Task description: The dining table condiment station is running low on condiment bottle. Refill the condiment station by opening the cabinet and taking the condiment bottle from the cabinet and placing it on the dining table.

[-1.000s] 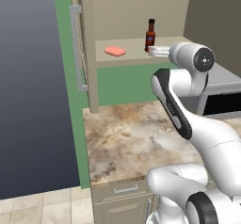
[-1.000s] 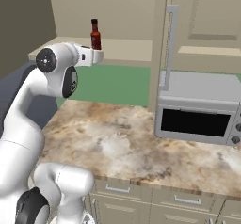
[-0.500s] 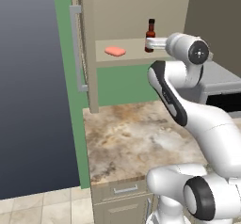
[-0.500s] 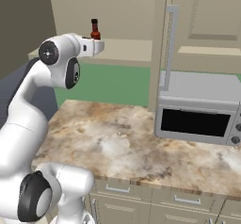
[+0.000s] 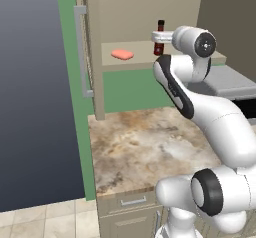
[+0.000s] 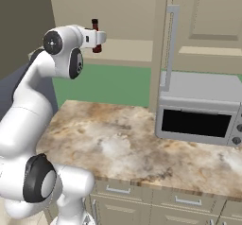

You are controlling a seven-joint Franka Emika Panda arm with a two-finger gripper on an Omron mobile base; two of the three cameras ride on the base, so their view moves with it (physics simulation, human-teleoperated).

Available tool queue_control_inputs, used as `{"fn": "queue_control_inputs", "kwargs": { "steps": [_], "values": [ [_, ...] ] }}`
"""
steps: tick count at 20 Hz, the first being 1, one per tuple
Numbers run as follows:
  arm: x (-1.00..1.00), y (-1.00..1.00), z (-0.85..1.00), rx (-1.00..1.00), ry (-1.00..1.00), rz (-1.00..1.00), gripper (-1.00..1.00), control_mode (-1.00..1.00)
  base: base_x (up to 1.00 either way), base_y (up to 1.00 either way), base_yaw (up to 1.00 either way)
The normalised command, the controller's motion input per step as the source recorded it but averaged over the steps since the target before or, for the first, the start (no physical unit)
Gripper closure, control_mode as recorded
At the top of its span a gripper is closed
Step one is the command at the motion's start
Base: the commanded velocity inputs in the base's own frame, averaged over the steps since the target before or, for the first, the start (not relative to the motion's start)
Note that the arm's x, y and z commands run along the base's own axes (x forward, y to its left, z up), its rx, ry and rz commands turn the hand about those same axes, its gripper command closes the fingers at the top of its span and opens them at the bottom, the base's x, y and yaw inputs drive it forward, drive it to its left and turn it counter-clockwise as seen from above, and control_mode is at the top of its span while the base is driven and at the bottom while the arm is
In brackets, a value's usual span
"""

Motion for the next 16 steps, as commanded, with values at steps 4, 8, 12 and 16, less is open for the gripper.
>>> {"fn": "queue_control_inputs", "kwargs": {
  "steps": [4, 8, 12, 16],
  "values": [
    [0.23, 0.00, 0.00, 0.00, 0.00, 0.00, -1.00, -1.00, 0.00, 0.00, 0.00],
    [0.24, 0.00, -0.06, 0.00, 0.00, 0.00, -1.00, -1.00, 0.00, 0.00, 0.00],
    [0.19, 0.03, -0.10, 0.00, 0.00, 0.00, -1.00, -1.00, 0.00, 0.00, 0.00],
    [0.22, 0.09, -0.16, 0.00, 0.00, 0.00, -1.00, -1.00, 0.00, 0.00, 0.00]
  ]
}}
